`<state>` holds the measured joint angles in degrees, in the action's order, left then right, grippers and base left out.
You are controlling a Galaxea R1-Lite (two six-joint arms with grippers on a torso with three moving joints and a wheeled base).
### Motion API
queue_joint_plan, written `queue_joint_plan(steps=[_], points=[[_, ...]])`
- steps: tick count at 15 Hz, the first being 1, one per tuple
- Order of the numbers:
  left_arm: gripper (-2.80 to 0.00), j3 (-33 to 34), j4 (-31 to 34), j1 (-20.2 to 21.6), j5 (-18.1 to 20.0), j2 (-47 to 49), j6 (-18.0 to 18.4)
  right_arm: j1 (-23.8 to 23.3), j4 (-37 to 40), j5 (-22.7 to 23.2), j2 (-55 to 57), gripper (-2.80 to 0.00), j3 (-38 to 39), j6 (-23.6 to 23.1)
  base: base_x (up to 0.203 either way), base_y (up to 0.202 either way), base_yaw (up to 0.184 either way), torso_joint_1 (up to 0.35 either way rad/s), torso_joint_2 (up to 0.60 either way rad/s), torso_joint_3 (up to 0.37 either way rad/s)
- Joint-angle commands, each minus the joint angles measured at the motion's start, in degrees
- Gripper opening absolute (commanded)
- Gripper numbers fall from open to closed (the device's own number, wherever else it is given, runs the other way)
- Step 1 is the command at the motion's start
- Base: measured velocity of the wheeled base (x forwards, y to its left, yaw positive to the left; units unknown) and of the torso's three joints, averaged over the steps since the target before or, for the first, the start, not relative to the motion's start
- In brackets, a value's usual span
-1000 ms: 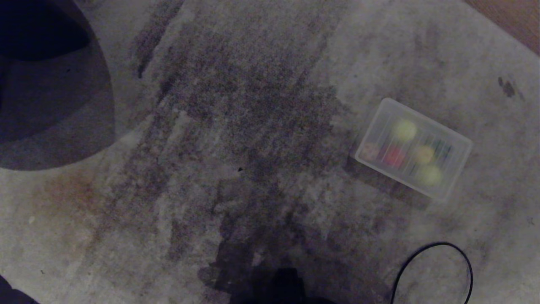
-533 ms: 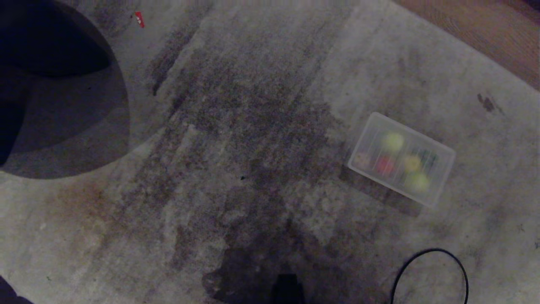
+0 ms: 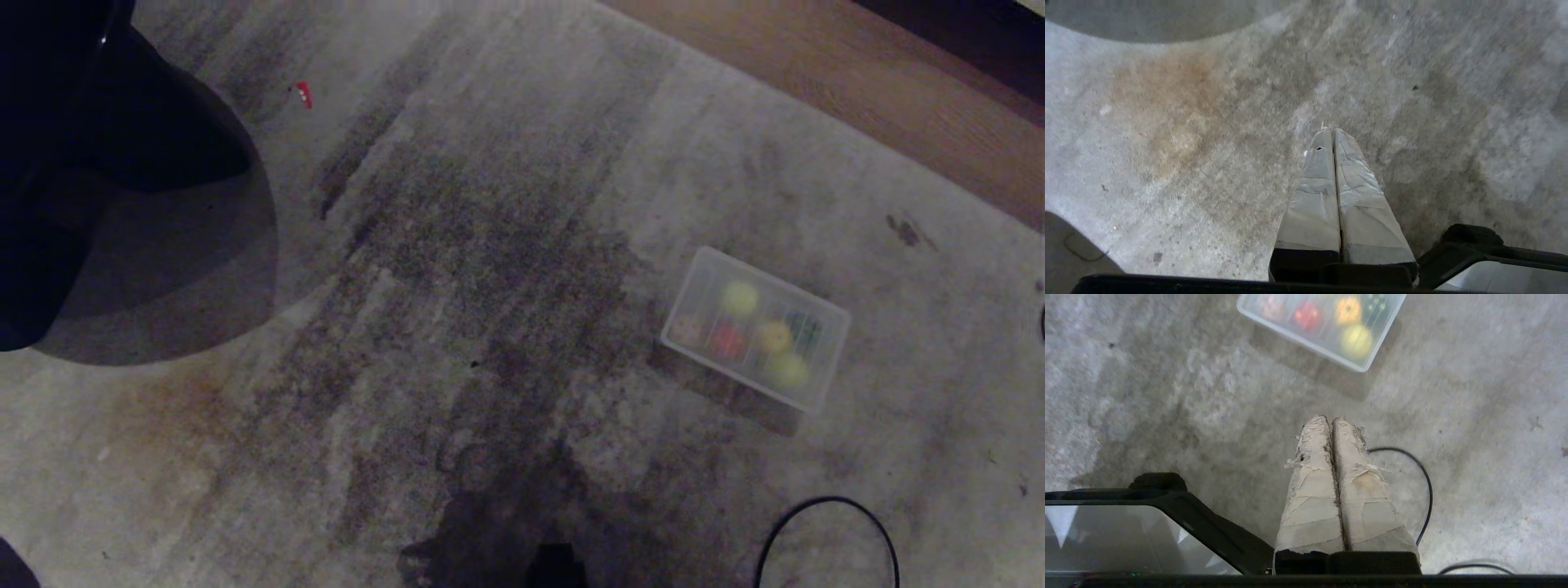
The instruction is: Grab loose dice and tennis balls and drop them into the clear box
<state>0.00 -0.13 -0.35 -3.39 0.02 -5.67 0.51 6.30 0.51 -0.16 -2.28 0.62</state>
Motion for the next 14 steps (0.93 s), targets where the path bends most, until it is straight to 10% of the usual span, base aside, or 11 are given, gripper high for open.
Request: queue_joint_plan(steps=[1, 14], points=[[-2.80, 0.1, 0.0, 0.0, 0.0, 0.1, 0.0, 0.0, 0.0, 0.0, 0.2, -2.80, 0.0, -0.2, 0.000, 0.000, 0.000, 0.002, 0.00, 0.197], [-2.80, 0.1, 0.0, 0.0, 0.0, 0.1, 0.0, 0.0, 0.0, 0.0, 0.2, -2.80, 0.0, -0.1, 0.000, 0.000, 0.000, 0.000, 0.00, 0.202]])
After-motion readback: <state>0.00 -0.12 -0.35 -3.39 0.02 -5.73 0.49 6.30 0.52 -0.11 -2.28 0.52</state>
